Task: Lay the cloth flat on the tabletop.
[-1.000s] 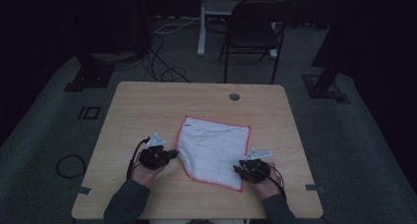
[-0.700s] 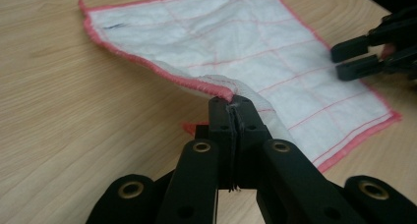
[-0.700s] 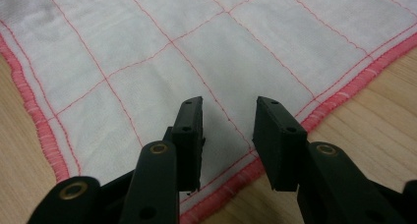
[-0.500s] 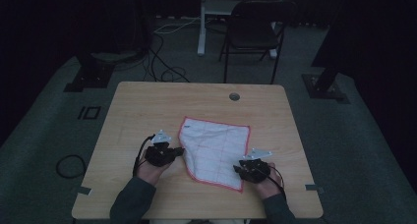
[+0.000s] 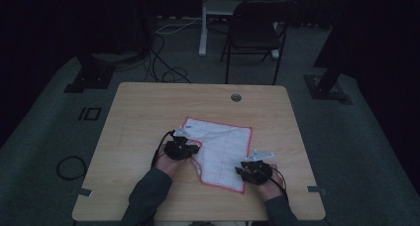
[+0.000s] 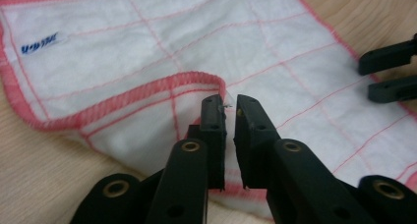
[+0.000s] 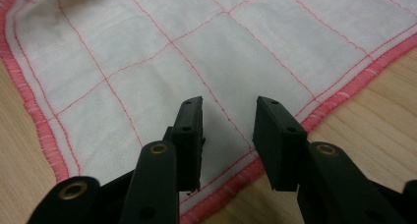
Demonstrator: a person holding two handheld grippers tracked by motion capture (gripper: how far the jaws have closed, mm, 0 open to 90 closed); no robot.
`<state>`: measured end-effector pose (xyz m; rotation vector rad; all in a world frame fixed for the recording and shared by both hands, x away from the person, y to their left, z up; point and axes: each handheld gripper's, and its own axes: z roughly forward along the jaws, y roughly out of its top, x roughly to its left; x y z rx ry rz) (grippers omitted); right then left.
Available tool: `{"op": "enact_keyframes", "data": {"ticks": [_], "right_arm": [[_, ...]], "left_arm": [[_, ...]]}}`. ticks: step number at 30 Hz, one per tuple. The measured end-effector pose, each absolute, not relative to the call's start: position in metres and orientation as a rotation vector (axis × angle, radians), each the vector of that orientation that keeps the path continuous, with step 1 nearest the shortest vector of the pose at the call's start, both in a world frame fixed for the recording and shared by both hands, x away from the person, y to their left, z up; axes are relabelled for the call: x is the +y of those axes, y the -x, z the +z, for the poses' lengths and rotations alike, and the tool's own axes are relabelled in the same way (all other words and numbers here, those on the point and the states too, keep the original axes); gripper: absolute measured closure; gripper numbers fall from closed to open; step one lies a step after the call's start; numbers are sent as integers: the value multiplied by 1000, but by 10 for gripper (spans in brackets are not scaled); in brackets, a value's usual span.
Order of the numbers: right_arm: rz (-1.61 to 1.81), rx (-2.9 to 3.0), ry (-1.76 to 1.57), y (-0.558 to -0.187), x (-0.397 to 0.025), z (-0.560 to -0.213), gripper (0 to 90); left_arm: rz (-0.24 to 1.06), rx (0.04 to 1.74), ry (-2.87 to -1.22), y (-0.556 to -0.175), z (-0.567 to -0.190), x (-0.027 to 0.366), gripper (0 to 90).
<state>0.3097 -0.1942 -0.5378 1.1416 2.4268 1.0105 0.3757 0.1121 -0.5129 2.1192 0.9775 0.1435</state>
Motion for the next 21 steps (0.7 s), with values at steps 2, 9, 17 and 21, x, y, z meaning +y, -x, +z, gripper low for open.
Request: {"op": "enact_keyframes", "data": {"ticks": [2, 9, 17, 21], "right_arm": [[1011, 2427, -1142, -310, -194, -538, 641], [1004, 2426, -1139, -309, -194, -538, 641], [1011, 2426, -1140, -310, -194, -538, 641], [1013, 2426, -1141, -310, -194, -538, 640]], "left_arm": [[172, 986, -2120, -373, -514, 115, 760], [172, 1032, -2125, -377, -523, 124, 651], [188, 1038, -2150, -373, -530, 121, 692], [208, 1041, -2146, -367, -526, 123, 851]]}}
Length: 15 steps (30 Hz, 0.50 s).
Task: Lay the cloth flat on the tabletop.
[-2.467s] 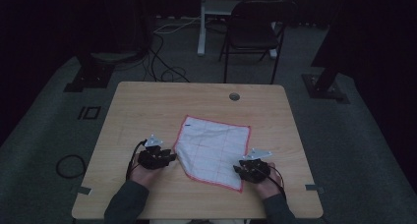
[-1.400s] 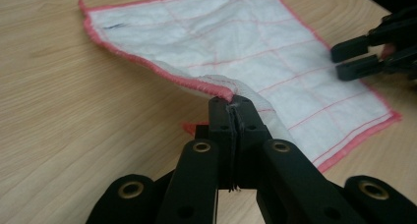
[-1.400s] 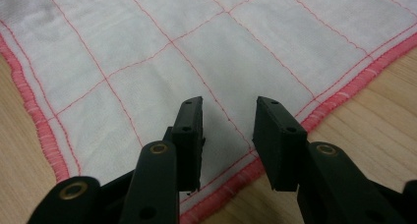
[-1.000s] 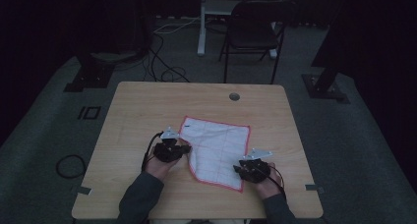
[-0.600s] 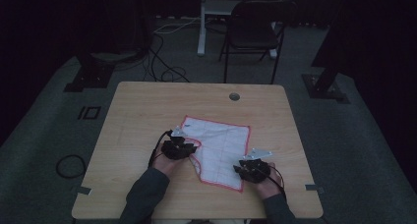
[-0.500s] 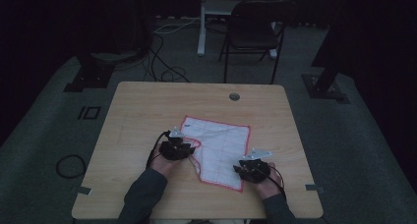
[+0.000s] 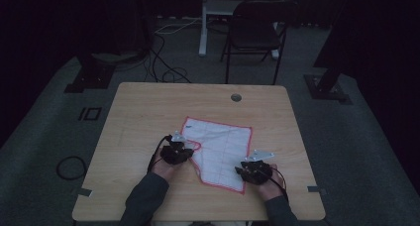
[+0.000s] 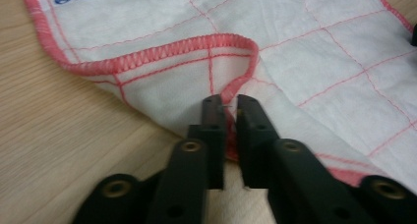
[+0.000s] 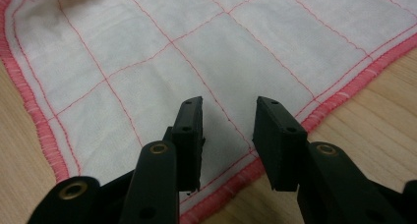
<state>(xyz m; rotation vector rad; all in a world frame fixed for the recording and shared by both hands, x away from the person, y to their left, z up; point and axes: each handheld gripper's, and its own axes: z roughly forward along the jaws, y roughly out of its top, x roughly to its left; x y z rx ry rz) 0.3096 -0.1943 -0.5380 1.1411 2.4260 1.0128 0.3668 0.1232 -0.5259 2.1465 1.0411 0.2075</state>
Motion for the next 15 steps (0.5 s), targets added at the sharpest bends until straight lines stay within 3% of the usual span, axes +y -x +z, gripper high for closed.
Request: {"op": "enact_keyframes", "data": {"ticks": [15], "right_arm": [[1010, 2425, -1142, -309, -194, -538, 640]], "left_arm": [[232, 1080, -2048, -335, -517, 162, 860]]}}
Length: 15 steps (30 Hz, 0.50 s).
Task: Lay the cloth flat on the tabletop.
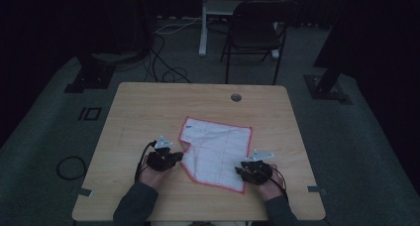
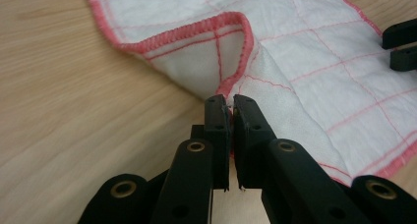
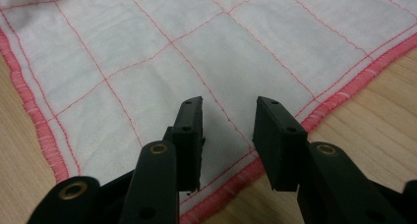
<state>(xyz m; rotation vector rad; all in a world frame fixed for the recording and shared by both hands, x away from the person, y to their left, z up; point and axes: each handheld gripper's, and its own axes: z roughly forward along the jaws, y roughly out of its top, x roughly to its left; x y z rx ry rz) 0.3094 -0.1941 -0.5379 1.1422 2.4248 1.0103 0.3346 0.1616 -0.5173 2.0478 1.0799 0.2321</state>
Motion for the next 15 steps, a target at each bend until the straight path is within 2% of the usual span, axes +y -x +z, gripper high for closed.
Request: {"op": "enact_keyframes", "data": {"ticks": [15], "right_arm": [[1010, 2425, -1143, -310, -194, -538, 640]], "left_arm": [[249, 1134, -2056, -297, -521, 194, 853]]}}
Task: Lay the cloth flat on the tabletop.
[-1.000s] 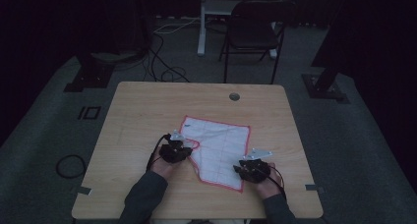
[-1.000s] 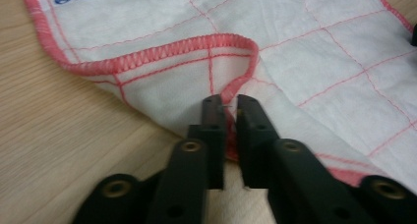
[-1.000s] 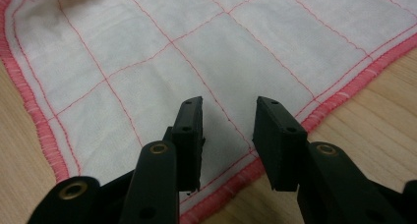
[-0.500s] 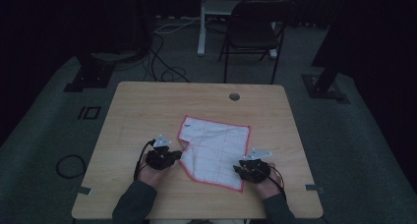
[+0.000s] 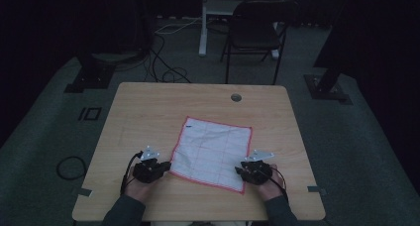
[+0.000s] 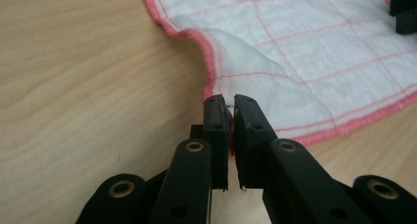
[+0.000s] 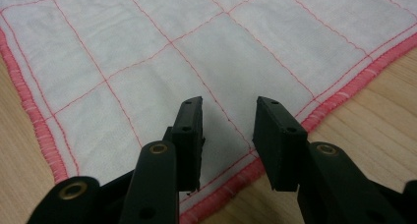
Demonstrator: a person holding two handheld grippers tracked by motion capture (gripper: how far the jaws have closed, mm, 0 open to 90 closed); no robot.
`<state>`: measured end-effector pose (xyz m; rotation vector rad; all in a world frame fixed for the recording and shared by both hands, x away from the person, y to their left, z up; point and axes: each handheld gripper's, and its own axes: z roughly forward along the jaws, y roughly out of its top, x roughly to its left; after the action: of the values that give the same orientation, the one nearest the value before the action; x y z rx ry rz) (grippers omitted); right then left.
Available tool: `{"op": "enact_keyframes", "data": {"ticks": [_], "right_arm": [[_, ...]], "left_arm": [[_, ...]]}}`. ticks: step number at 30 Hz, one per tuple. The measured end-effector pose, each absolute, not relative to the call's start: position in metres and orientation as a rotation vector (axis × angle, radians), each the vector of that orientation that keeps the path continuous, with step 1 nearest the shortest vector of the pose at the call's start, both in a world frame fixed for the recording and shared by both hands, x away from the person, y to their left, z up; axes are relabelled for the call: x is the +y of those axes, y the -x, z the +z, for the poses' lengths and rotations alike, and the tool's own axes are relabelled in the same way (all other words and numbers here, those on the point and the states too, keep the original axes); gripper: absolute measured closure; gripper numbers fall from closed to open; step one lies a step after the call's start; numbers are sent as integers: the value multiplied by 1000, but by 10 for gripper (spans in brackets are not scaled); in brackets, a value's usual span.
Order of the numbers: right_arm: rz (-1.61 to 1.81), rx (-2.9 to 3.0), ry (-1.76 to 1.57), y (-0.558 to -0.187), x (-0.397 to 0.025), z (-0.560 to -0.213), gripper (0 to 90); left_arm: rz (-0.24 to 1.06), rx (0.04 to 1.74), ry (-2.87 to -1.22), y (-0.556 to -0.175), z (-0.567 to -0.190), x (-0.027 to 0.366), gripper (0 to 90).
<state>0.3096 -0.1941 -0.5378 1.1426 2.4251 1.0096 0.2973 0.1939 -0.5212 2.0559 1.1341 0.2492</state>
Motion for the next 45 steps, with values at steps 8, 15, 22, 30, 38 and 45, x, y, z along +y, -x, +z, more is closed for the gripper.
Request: {"op": "enact_keyframes", "data": {"ticks": [8, 15, 22, 30, 38, 45], "right_arm": [[1010, 2426, -1143, -310, -194, -538, 639], [1011, 2428, -1142, -310, -194, -538, 629], [1014, 2426, -1146, -309, -193, -538, 620], [1013, 2426, -1144, -309, -193, -538, 614], [1017, 2426, -1147, -309, -193, -538, 603], [1019, 2426, -1147, -309, -193, -538, 601]], "left_arm": [[232, 1151, -2068, -287, -525, 198, 833], [310, 1183, -1996, -293, -514, 209, 755], [341, 1142, -1985, -311, -509, 206, 719], [373, 1095, -2010, -341, -515, 190, 693], [397, 1067, -2041, -370, -521, 171, 645], [362, 1094, -2054, -396, -530, 158, 652]]}}
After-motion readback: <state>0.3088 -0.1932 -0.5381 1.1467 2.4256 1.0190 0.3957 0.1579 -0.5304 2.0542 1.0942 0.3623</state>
